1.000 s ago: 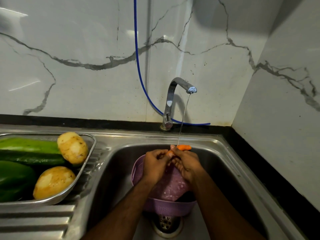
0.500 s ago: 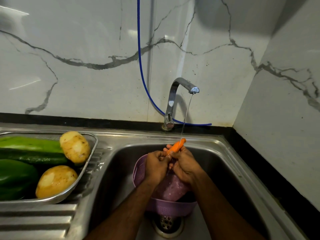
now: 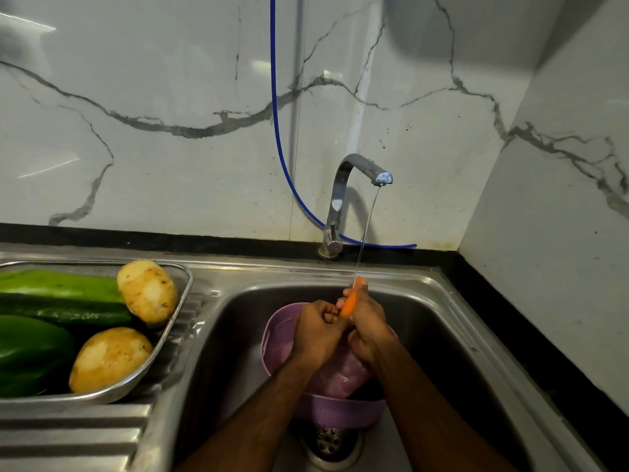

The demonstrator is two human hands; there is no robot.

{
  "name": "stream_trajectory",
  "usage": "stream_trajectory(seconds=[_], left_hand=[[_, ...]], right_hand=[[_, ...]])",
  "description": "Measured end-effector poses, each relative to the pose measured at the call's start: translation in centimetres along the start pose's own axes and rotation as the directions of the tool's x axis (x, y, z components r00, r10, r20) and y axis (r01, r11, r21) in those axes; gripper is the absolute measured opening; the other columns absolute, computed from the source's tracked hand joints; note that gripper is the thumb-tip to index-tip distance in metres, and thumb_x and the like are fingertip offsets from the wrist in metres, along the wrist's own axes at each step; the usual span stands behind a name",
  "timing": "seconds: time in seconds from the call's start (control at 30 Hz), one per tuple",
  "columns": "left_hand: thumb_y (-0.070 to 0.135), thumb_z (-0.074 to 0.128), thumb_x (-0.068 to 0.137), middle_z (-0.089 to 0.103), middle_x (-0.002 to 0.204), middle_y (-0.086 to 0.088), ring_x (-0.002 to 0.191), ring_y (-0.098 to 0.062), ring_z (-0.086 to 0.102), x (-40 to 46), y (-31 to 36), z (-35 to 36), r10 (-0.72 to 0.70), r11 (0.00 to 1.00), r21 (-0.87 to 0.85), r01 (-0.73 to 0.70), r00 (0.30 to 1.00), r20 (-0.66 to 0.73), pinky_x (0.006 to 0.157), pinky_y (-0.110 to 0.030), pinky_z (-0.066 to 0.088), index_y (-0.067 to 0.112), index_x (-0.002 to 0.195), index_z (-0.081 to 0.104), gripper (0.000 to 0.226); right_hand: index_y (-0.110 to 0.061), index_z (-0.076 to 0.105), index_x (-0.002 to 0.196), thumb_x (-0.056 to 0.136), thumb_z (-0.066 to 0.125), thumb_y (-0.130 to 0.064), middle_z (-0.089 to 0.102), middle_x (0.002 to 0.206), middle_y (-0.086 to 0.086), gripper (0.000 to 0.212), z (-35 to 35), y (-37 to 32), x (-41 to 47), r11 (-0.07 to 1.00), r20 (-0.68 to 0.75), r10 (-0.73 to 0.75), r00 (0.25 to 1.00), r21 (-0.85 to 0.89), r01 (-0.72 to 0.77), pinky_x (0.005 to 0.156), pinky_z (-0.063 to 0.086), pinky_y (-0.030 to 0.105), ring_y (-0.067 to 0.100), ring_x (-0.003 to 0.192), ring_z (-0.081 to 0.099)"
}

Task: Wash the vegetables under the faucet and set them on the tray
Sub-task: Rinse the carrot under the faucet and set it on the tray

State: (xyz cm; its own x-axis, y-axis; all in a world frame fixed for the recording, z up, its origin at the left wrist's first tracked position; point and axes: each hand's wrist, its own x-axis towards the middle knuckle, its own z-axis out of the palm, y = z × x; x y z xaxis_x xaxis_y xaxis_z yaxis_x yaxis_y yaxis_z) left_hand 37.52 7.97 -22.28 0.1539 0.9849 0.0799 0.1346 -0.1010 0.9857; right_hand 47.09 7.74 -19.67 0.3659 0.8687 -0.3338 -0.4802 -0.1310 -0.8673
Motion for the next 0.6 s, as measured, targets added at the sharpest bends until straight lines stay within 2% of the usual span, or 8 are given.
stream_trajectory(seconds=[0.1, 0.17, 0.2, 0.27, 0.37, 0.43, 0.5, 0.6], left_hand=[[0.015, 0.070, 0.089, 0.075, 0.079, -0.007, 0.078, -0.023, 0.072, 0.2, -0.2, -0.1, -0.036, 0.999, -0.020, 0.037, 0.999, 0.036, 0.074, -0.038, 0.058, 0.010, 0.084, 0.073, 0.007], [0.009, 0.060, 0.092, 0.073, 0.072, -0.007, 0.069, -0.022, 0.069, 0.3, 0.0, -0.1, -0.124, 0.984, -0.123, 0.128, 0.992, 0.037, 0.064, -0.033, 0.054, 0.007, 0.081, 0.073, 0.017], [0.005, 0.055, 0.092, 0.069, 0.067, -0.008, 0.061, -0.019, 0.064, 0.4, 0.1, -0.1, -0.164, 0.972, -0.164, 0.169, 0.985, 0.045, 0.057, -0.029, 0.050, 0.005, 0.078, 0.071, 0.021], [0.002, 0.048, 0.091, 0.061, 0.062, -0.008, 0.049, -0.013, 0.054, 0.1, 0.7, -0.5, -0.193, 0.958, -0.197, 0.207, 0.977, 0.088, 0.044, -0.022, 0.040, 0.006, 0.076, 0.066, 0.024], [0.012, 0.041, 0.098, 0.058, 0.063, -0.005, 0.046, -0.010, 0.046, 0.1, 1.0, -0.7, -0.197, 0.946, -0.233, 0.227, 0.970, 0.145, 0.041, -0.021, 0.033, 0.012, 0.076, 0.060, 0.029], [0.018, 0.038, 0.101, 0.055, 0.060, -0.002, 0.046, -0.010, 0.044, 0.1, 1.1, -0.5, -0.237, 0.923, -0.266, 0.279, 0.954, 0.182, 0.042, -0.023, 0.031, 0.014, 0.079, 0.059, 0.031], [0.024, 0.034, 0.104, 0.052, 0.058, 0.002, 0.046, -0.009, 0.042, -0.1, 1.2, -0.4, -0.282, 0.893, -0.289, 0.346, 0.929, 0.241, 0.046, -0.024, 0.030, 0.016, 0.079, 0.059, 0.036], [0.030, 0.029, 0.108, 0.051, 0.059, 0.002, 0.048, -0.009, 0.043, -0.2, 1.4, -0.8, -0.309, 0.848, -0.331, 0.414, 0.894, 0.325, 0.048, -0.023, 0.031, 0.013, 0.084, 0.061, 0.043]], right_hand=[[-0.005, 0.063, 0.112, 0.108, 0.049, -0.032, 0.068, 0.089, 0.012, 0.031, -0.2, -0.1, -0.2, 0.998, 0.134, 0.012, 0.991, 0.052, -0.019, 0.082, 0.059, 0.038, 0.023, 0.081, 0.069], [-0.008, 0.061, 0.118, 0.107, 0.049, -0.013, 0.070, 0.108, 0.014, 0.017, -0.3, -0.1, -0.4, 1.000, 0.234, 0.014, 0.972, 0.006, -0.016, 0.098, 0.055, 0.047, 0.025, 0.097, 0.070], [-0.010, 0.060, 0.120, 0.106, 0.049, -0.005, 0.071, 0.113, 0.013, 0.019, -0.3, -0.2, -0.6, 1.000, 0.269, 0.019, 0.963, -0.020, -0.015, 0.100, 0.053, 0.048, 0.024, 0.100, 0.069], [-0.011, 0.058, 0.125, 0.104, 0.048, 0.002, 0.072, 0.116, 0.012, 0.027, -0.3, -0.3, -0.7, 0.999, 0.309, 0.041, 0.950, -0.045, -0.029, 0.086, 0.057, 0.042, 0.021, 0.092, 0.070], [-0.006, 0.061, 0.124, 0.105, 0.050, -0.007, 0.072, 0.109, 0.016, 0.021, -0.4, -0.3, -0.6, 0.988, 0.254, 0.058, 0.965, -0.154, -0.019, 0.048, 0.049, 0.028, 0.014, 0.054, 0.057], [-0.001, 0.064, 0.118, 0.107, 0.052, -0.022, 0.070, 0.102, 0.021, 0.027, -0.6, -0.3, -0.1, 0.986, 0.196, 0.037, 0.980, -0.165, -0.004, 0.043, 0.045, 0.027, 0.015, 0.048, 0.051], [0.002, 0.065, 0.119, 0.106, 0.053, -0.035, 0.069, 0.101, 0.023, 0.041, -0.8, -0.2, 0.3, 0.991, 0.163, 0.023, 0.986, -0.131, -0.001, 0.044, 0.046, 0.028, 0.017, 0.047, 0.054], [0.000, 0.066, 0.124, 0.108, 0.047, -0.037, 0.071, 0.102, 0.021, 0.044, -1.1, -0.3, 0.4, 0.996, 0.133, 0.040, 0.990, -0.085, -0.028, 0.045, 0.048, 0.029, 0.016, 0.049, 0.061]])
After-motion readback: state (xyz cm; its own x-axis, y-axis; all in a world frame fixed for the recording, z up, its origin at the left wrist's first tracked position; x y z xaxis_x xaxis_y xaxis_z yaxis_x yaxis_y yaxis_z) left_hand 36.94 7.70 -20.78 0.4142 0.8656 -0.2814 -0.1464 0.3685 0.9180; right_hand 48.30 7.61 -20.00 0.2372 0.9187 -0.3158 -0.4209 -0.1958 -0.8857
